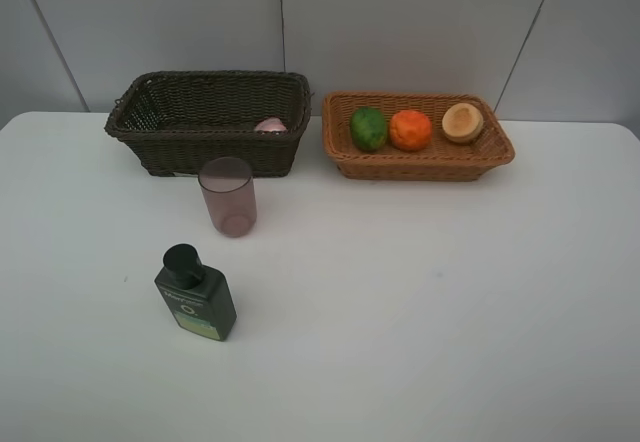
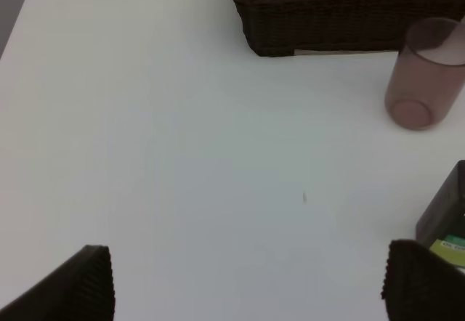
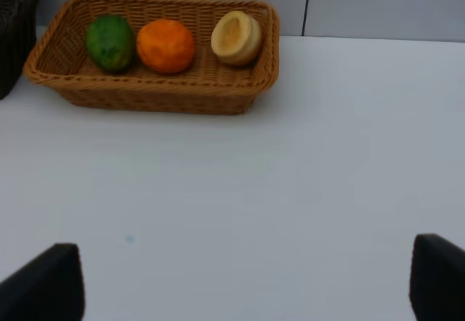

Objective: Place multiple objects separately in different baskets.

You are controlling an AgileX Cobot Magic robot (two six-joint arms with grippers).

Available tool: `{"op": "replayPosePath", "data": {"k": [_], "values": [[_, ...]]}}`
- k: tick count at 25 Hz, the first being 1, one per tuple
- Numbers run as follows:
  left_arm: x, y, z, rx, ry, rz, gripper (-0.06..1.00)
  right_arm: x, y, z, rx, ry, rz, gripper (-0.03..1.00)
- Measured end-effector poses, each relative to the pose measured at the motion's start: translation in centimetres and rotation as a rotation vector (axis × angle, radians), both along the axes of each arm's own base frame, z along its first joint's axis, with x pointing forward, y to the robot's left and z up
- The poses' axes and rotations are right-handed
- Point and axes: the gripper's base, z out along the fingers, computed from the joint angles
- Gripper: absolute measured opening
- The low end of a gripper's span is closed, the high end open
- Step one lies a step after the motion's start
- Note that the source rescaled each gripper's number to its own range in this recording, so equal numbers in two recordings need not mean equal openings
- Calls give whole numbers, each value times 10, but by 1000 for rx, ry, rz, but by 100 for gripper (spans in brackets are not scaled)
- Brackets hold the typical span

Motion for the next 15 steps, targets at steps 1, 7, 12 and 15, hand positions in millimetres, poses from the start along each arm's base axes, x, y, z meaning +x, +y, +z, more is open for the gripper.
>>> {"op": "replayPosePath", "data": {"k": [1,7,12,15], "values": [[0,0,0,0,0,0,96,0,0,0,-1,0,-2,97],[0,0,0,0,0,0,96,0,0,0,-3,0,-1,97],[0,0,0,0,0,0,96,0,0,0,-3,0,-1,97],[0,0,0,0,0,0,96,0,0,0,-3,0,-1,97]]}}
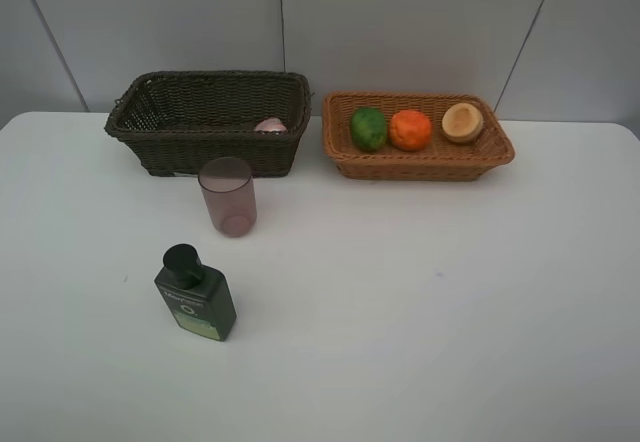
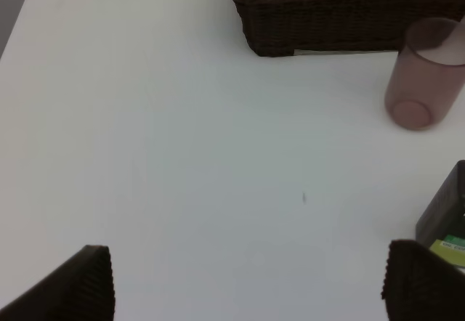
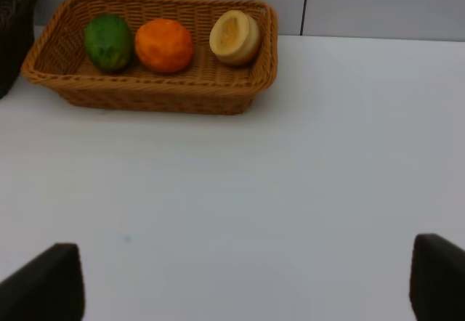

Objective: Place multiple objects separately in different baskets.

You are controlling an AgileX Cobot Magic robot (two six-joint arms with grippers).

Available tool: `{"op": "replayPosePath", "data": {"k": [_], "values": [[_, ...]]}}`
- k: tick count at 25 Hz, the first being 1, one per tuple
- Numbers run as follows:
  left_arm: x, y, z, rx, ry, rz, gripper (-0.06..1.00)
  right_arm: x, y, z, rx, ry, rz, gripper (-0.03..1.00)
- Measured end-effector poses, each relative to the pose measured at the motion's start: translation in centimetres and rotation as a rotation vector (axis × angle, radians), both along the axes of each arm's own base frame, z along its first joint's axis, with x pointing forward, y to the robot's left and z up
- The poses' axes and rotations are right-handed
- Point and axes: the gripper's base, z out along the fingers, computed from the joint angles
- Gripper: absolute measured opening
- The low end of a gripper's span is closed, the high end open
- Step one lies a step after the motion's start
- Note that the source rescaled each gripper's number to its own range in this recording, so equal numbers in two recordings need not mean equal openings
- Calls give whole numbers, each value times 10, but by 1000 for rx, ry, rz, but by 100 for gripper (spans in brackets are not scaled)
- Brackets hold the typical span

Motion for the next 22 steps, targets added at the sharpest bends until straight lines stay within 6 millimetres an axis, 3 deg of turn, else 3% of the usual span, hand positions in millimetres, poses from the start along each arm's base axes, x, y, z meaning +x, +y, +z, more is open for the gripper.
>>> {"op": "replayPosePath", "data": {"k": [14,17,22], "values": [[3,0,1,2,10,0,96,0,0,0,0,0,0,97],[18,-1,14,15,30,1,96,0,0,0,0,0,0,97],[74,-5,40,40,211,0,96,0,0,0,0,0,0,97]]}}
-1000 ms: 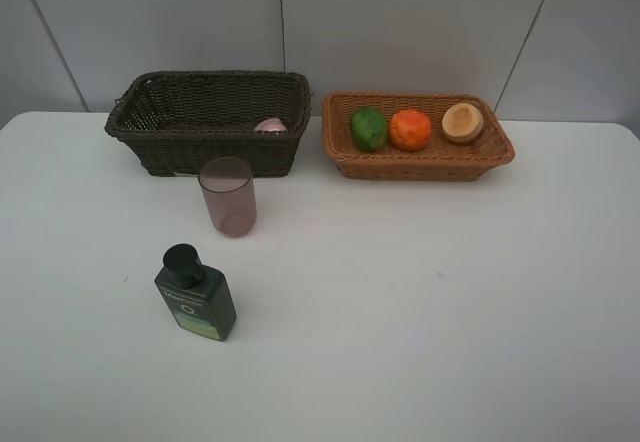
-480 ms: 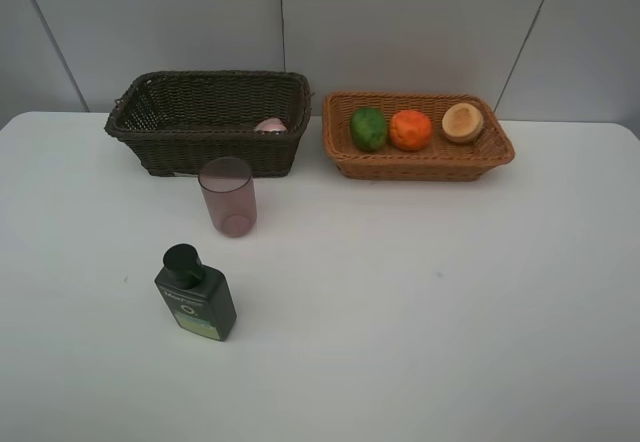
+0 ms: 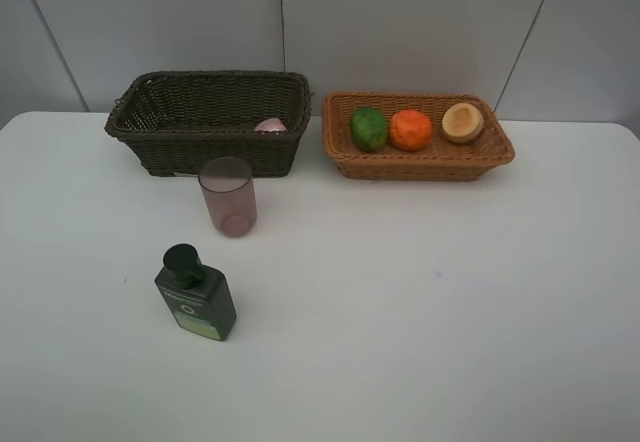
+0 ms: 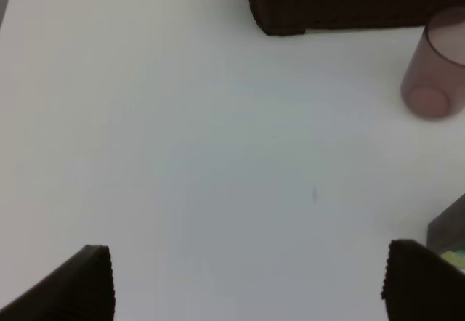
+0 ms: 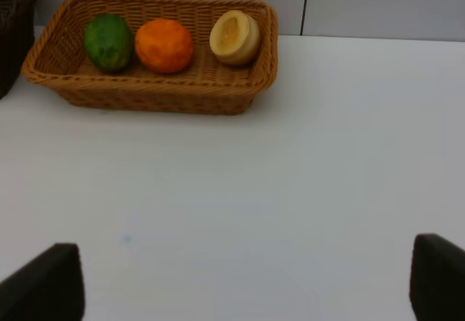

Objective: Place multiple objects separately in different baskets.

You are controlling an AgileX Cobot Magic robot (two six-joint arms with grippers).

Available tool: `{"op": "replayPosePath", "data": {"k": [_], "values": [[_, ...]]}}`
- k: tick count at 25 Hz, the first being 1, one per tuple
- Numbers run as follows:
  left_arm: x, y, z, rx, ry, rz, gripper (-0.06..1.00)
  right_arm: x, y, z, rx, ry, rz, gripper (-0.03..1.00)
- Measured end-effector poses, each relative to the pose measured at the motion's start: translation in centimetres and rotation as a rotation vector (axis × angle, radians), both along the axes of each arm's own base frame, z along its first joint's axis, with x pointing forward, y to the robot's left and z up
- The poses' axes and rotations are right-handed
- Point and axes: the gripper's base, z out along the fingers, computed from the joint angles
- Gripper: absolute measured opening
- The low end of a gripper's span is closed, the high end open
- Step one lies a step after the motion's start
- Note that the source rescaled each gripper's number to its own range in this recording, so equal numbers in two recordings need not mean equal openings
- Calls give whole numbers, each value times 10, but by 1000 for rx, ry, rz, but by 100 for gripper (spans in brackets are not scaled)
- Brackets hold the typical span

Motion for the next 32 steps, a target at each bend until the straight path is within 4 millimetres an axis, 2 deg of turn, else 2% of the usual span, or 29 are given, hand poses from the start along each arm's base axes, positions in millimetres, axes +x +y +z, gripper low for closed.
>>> {"op": "replayPosePath", "data": {"k": [5,8,11,15,20,24,28,32], "values": [[77,-7,12,21,222,-1,96,0,0,0,0,0,0,97],[125,-14,7,34,343,-18,96,0,0,0,0,0,0,97],[166,-34,-3,49,428,-79,96,0,0,0,0,0,0,97],[207,-68,-13,39,471,-133,96,0,0,0,0,0,0,97],[245,-109,-36,1,525,-155,96,0,0,0,0,0,0,97],[262,-134,-66,-40,572,-141,96,0,0,0,0,0,0,97],[271,-142,-92,-63,620,-94,96,0,0,0,0,0,0,97],[277,-145,-105,-79,625,-69,96,0,0,0,0,0,0,97]]}}
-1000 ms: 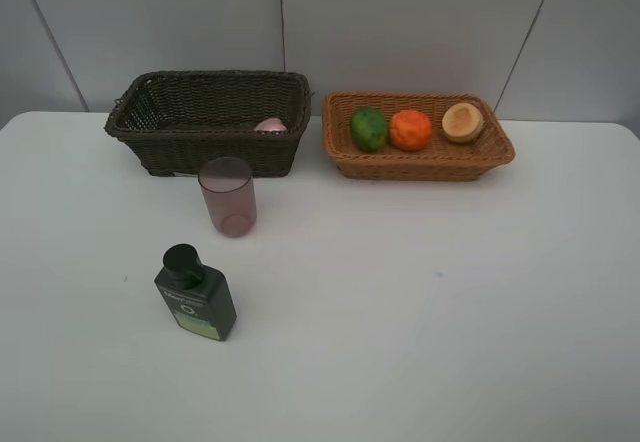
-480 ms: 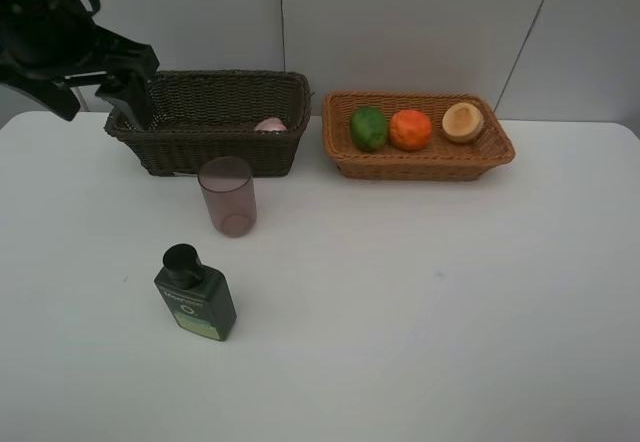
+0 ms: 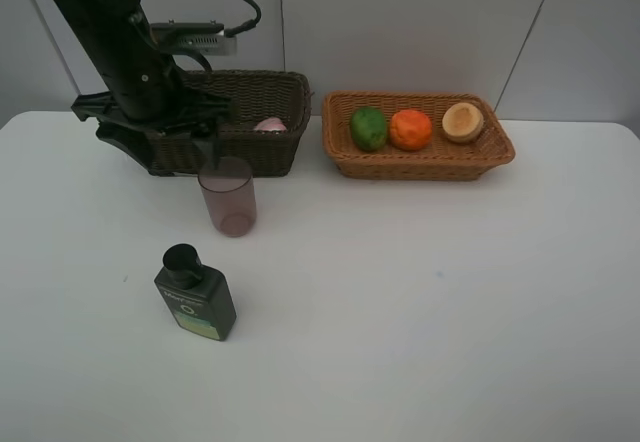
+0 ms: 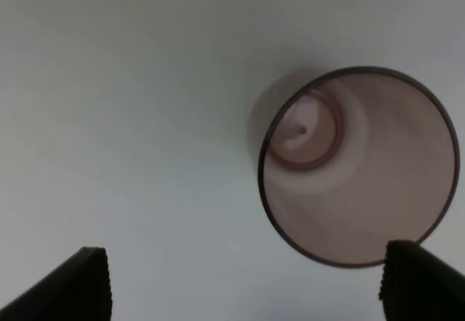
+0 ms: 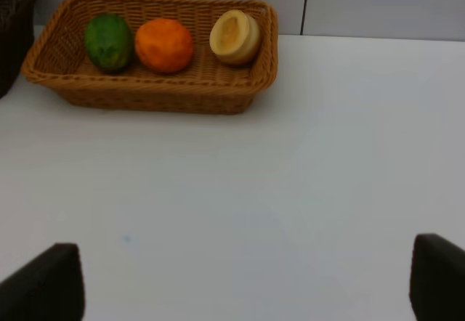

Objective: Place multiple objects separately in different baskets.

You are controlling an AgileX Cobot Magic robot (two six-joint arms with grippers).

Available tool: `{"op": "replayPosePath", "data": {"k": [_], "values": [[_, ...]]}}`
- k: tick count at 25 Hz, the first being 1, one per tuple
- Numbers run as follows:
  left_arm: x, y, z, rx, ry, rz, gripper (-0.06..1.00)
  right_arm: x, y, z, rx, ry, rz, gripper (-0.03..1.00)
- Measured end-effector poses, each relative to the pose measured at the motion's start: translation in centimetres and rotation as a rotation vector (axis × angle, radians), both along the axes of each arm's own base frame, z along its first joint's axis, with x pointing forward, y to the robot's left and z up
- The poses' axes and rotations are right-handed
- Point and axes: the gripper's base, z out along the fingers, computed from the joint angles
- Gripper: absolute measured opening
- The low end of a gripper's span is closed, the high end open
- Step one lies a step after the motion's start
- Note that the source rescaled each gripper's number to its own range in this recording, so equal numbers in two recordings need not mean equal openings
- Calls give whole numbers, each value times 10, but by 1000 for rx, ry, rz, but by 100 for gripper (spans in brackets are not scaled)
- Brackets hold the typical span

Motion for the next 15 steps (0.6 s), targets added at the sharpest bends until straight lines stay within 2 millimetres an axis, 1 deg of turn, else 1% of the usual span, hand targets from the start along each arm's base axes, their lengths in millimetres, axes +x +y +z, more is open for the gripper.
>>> {"op": "replayPosePath", "data": {"k": [8,15], "values": [[11,-5,-18,-20,-19,25,96,0,0,0,0,0,0,97],[12,-6,-34,-30,-1,45,96,0,0,0,0,0,0,97]]}}
